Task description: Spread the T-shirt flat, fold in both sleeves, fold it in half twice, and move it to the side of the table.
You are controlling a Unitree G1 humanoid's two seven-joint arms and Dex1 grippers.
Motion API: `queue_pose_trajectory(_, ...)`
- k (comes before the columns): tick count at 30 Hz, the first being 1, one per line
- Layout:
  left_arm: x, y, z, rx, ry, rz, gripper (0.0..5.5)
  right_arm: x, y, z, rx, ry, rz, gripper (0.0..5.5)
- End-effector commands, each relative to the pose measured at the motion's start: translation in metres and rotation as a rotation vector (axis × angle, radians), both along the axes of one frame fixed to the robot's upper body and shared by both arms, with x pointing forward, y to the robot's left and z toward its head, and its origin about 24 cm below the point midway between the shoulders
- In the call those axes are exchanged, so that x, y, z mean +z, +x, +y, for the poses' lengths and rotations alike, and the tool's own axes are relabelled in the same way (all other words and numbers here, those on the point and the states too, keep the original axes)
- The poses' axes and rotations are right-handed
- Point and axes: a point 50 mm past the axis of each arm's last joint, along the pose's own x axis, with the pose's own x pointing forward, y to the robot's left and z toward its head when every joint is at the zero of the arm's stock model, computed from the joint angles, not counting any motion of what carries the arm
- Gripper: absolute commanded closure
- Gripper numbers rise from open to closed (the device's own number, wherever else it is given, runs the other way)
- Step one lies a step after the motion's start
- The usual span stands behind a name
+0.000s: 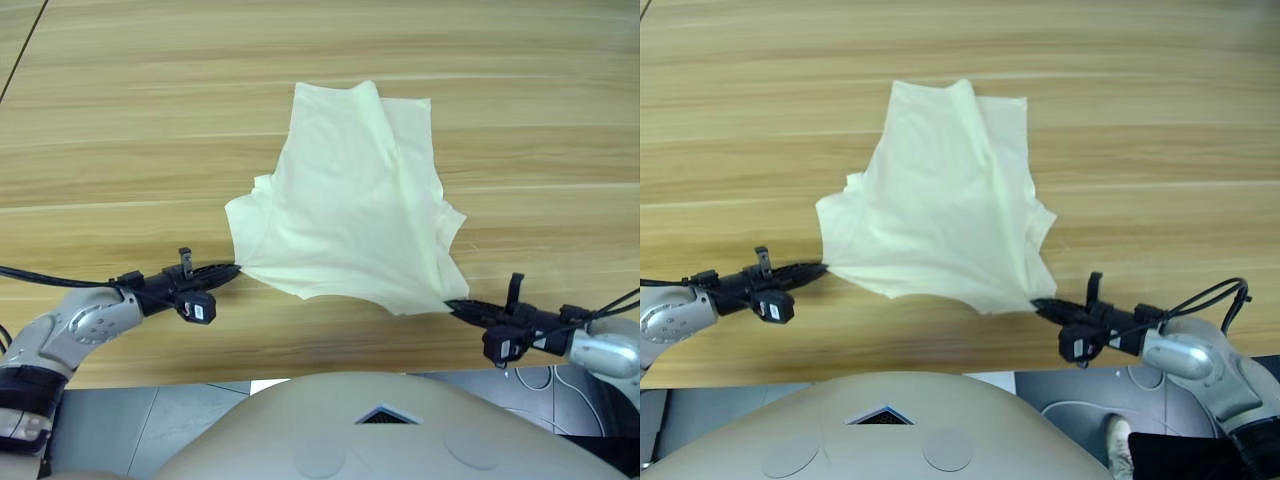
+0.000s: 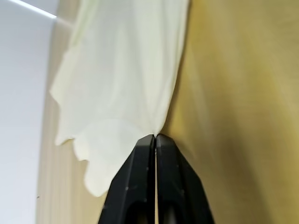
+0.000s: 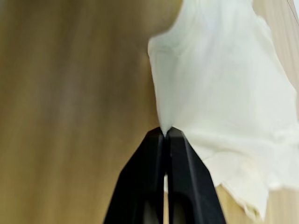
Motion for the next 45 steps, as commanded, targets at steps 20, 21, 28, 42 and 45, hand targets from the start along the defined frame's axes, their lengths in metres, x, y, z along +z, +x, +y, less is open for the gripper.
queue_pose_trajectory(20, 0.039, -0.030, 0.012, 0.015, -0.103, 0.190, 3.74, 0.018, -0.011, -0.009, -0.001, -0.025, 0.015, 2.72)
queue_pose_trajectory(21, 0.046, -0.032, 0.009, -0.006, -0.169, 0.198, 3.62, 0.025, -0.010, -0.013, -0.017, -0.007, -0.005, 2.59)
queue_pose_trajectory(28, 0.085, 0.005, 0.008, 0.076, -0.491, 0.031, 2.76, 0.082, 0.027, -0.033, -0.159, 0.246, -0.216, 1.41)
queue_pose_trajectory(42, 0.005, 0.071, -0.003, 0.118, 0.037, -0.115, 2.76, 0.009, 0.090, 0.001, -0.254, -0.052, -0.247, 0.12)
queue_pose_trajectory(45, -0.006, 0.067, -0.007, 0.072, 0.066, -0.069, 2.76, 0.004, 0.099, -0.005, -0.302, -0.086, -0.269, 0.12)
